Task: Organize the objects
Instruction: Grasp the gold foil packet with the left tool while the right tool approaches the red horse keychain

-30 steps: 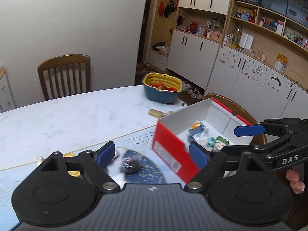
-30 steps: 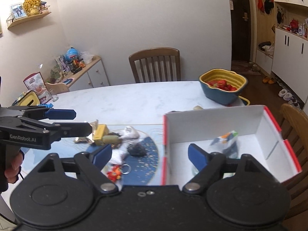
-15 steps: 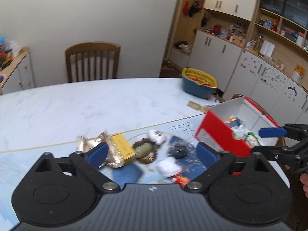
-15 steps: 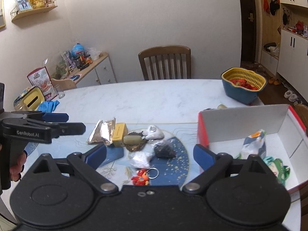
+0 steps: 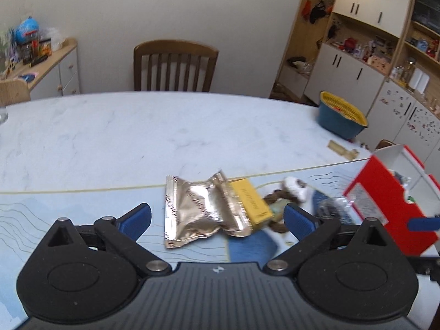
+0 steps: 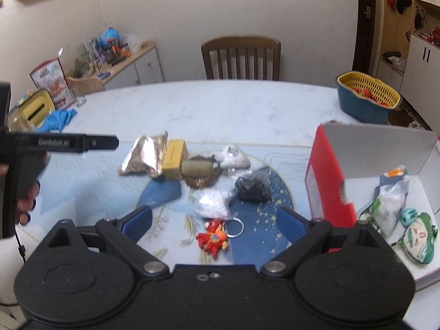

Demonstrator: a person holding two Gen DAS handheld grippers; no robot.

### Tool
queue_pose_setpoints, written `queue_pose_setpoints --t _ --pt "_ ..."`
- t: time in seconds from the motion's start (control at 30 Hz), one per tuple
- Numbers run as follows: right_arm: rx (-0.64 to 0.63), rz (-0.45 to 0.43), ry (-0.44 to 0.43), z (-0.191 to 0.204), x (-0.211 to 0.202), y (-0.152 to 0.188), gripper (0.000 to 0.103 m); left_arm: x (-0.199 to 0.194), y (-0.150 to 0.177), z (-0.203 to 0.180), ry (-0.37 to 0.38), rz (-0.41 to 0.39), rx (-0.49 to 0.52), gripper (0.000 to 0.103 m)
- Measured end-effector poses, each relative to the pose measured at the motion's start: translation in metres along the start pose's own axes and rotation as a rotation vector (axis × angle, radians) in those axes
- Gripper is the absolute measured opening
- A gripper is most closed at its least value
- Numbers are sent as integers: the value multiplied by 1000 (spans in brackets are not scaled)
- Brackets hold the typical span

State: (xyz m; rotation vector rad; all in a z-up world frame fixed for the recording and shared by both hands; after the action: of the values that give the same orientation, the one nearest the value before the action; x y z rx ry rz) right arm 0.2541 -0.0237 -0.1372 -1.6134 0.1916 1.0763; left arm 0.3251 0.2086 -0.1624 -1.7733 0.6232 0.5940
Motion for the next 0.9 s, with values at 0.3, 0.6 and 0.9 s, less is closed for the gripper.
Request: queue_pose_setpoints --t 0.3,0.6,0.9 --pt "-4 92 12 4 39 25 95 46 3 25 -39 65 -50 103" --pt "-25 154 4 9 63 38 89 80 2 23 -34 103 -39 103" --pt "-59 180 14 11 80 42 77 103 6 30 -25 147 -73 103"
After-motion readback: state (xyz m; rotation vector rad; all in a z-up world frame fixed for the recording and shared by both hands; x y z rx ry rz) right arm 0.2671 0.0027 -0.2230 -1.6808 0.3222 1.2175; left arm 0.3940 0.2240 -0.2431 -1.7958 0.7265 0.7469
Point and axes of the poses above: each gripper's, at about its wrist camera, not at the fingertips, and x roughly the way its jaws point, z to its left, y to its underside, the point moved 10 cm from there along x, roughly the way its jaws point, and after that the axes turned 6 degrees about -x, right-handed, at the moved point
